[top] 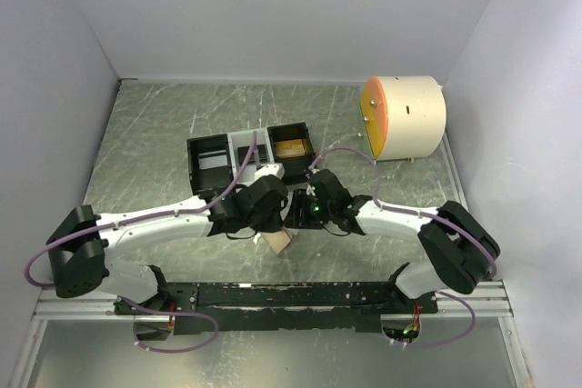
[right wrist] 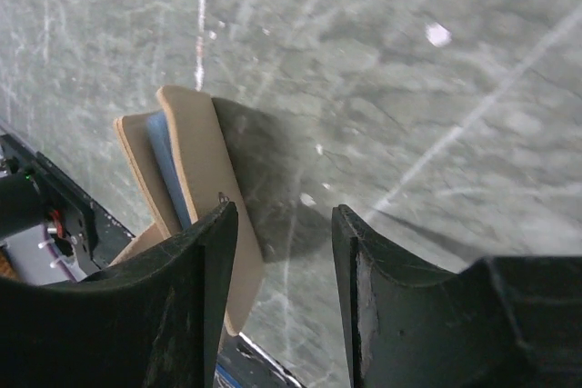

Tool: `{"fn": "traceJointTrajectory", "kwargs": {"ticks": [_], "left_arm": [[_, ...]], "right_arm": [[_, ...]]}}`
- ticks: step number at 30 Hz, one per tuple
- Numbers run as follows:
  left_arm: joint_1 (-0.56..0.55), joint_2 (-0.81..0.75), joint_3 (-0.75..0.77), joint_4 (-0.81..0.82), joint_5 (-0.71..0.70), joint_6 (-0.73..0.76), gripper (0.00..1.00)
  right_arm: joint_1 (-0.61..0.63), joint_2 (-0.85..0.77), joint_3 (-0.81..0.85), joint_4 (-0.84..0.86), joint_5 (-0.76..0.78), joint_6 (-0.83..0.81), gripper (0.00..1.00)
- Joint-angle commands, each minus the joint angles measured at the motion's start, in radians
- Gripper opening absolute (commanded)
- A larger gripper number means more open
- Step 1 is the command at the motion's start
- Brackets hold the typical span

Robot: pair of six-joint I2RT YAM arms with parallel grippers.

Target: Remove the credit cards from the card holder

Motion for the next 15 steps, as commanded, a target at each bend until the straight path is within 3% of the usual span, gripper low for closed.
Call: {"fn": "traceJointTrajectory", "kwargs": {"ticks": [1, 7, 15], "left_arm": [[-0.006, 0.063, 0.079, 0.124, 0.085, 0.120, 0.07], [-0.006, 0.183, 0.178, 0.076, 0.086, 0.137, 0.07], [-0.004, 0.069, 0.032, 0.027, -0.013, 0.047, 0.07]], "right_arm": [[-0.007, -0.088, -0.078, -0.031, 0.091, 0.073, 0.46], [-0.030, -0.189, -0.149, -0.054, 0.153, 0.121, 0.47], [-0.048, -0.261, -0.124, -0.148, 0.267, 0.113, 0.48]]}}
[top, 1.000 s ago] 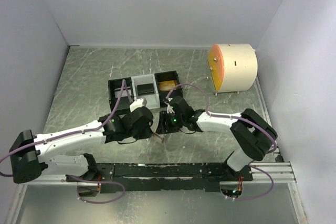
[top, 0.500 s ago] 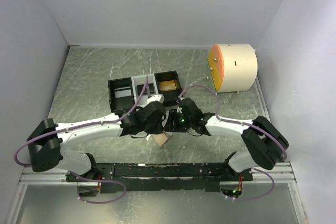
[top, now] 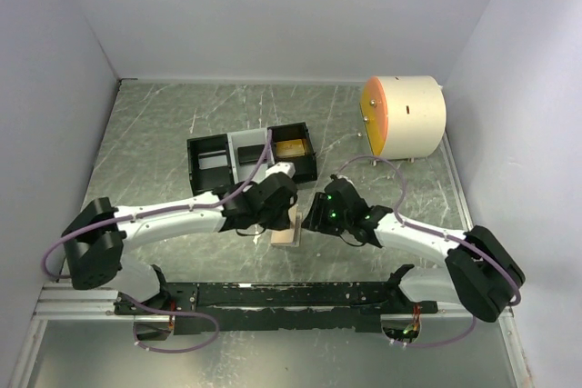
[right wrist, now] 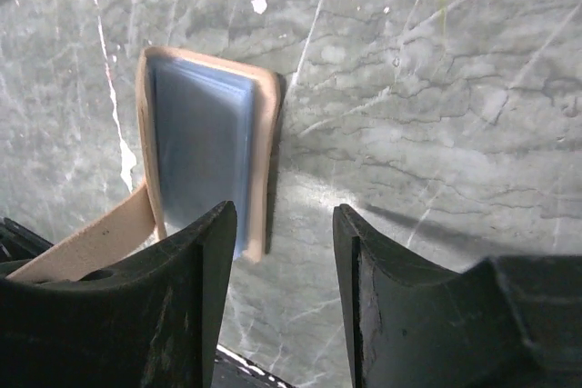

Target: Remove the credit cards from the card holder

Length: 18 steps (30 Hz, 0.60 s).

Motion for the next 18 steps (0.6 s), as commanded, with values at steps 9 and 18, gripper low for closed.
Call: {"fn": "traceJointTrajectory", "kwargs": {"ticks": [9, 18], "left_arm": [[0.000, -0.212, -0.183, -0.073, -0.077, -0.118, 0.07], [0.015, -0.276, -0.210, -0.147, -0.151, -0.157, 0.07]], "right_arm": [[-0.020, -0.007, 0.086, 0.005, -0.009, -0.032, 0.49], [-0.019, 0.035, 0.104, 0.185, -0.227, -0.027, 0.49]]}}
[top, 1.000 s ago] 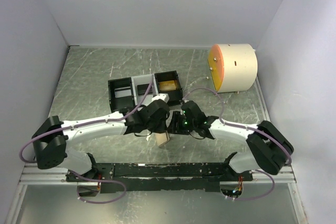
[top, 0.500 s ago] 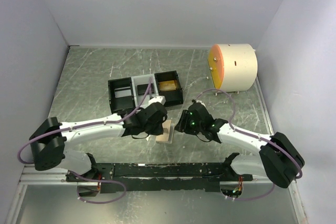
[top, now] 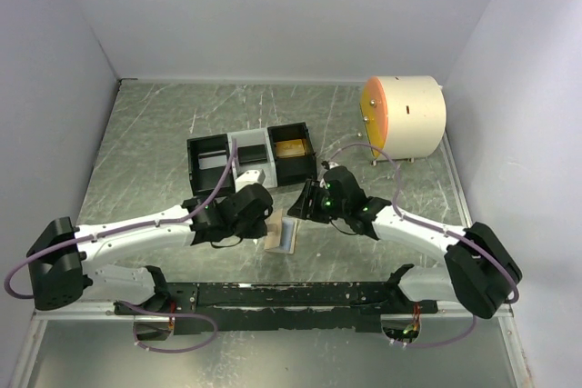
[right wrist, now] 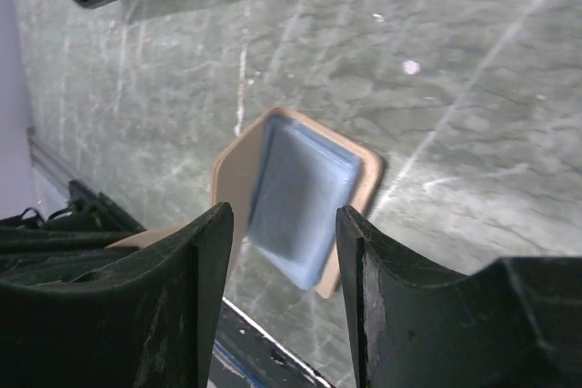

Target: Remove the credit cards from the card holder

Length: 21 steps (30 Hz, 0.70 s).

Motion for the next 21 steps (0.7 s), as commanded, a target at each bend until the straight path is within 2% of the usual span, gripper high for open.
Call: {"fn": "traceJointTrajectory", "kwargs": {"ticks": [1, 6, 9, 17, 21], "left_arm": [[0.015, -0.027, -0.010, -0.077, -0.067, -0.029, 0.07], [0.029, -0.053, -0.037, -0.120, -0.086, -0.059, 0.07], [0.042, -0.072, -0.060, -0.145, -0.091, -0.078, 0.07], [0.062, -0.100, -0.111, -0.222, -0.106, -0.121, 0.07], [0.063, -0.116, -0.156, -0.198, -0.081, -0.113, 0.07]], "right_arm": [[-0.003, 0.042, 0.020, 0.137, -0.167, -0.009, 0.48], [0.027, 0.126, 0.046, 0.213, -0.274, -0.004, 0.45], [0.060, 0.163, 0.084, 0.186, -0.250, -0.022, 0.44], [0.091, 0.231, 0.106, 0.241, -0.294, -0.014, 0.32], [0.119, 0.288, 0.141, 0.221, -0.303, -0.032, 0.29]]}}
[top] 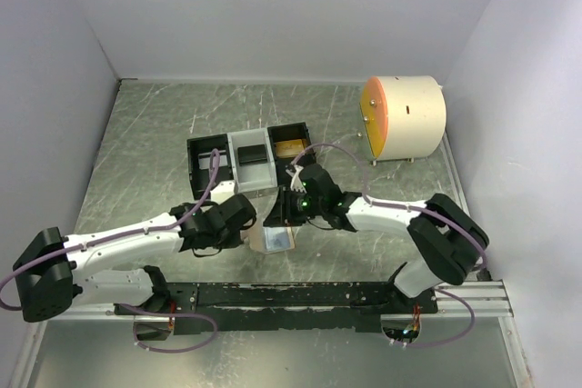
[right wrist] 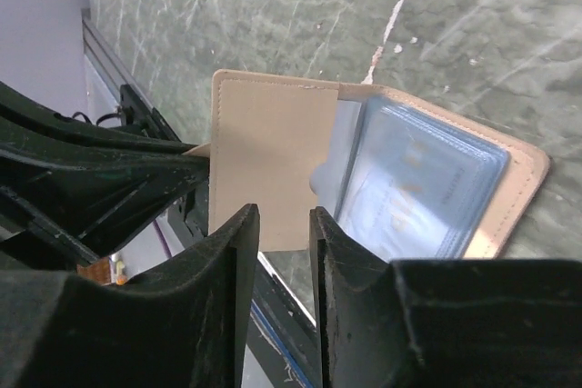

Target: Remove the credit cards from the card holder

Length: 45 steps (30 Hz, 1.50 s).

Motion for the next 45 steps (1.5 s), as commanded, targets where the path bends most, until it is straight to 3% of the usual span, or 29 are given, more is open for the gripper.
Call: {"fn": "traceJointTrajectory", "kwargs": {"ticks": [1, 9, 15, 25, 30, 36, 45], "left_arm": [[0.006, -0.027, -0.044, -0.009, 0.008, -0.009, 0.07], [0.009, -0.082, -0.049, -0.020, -0.003, -0.055, 0.07], [0.016, -0.141, -0.066, -0.009, -0.006, -0.087, 0.12], [0.037, -0.260, -0.170, 0.091, 0.039, -0.170, 0.57], [0.058, -0.305, -0.235, 0.202, 0.096, -0.164, 0.68], [0.077, -0.283, -0.286, 0.355, 0.163, -0.147, 0.66], [0.109, -0.247, -0.272, 0.312, 0.096, -0.179, 0.43]], "right_arm": [[0.037, 0.067, 0.064, 0.006, -0.035, -0.030, 0.29], [0.093, 0.199, 0.153, -0.105, 0.040, -0.096, 0.28], [0.094, 0.253, 0.113, -0.129, 0.097, -0.059, 0.31], [0.094, 0.267, 0.121, -0.153, 0.144, -0.056, 0.32], [0.094, 0.263, 0.118, -0.153, 0.148, -0.057, 0.33], [0.093, 0.264, 0.112, -0.144, 0.144, -0.051, 0.33], [0.076, 0.230, 0.077, -0.046, 0.065, -0.034, 0.34]]}}
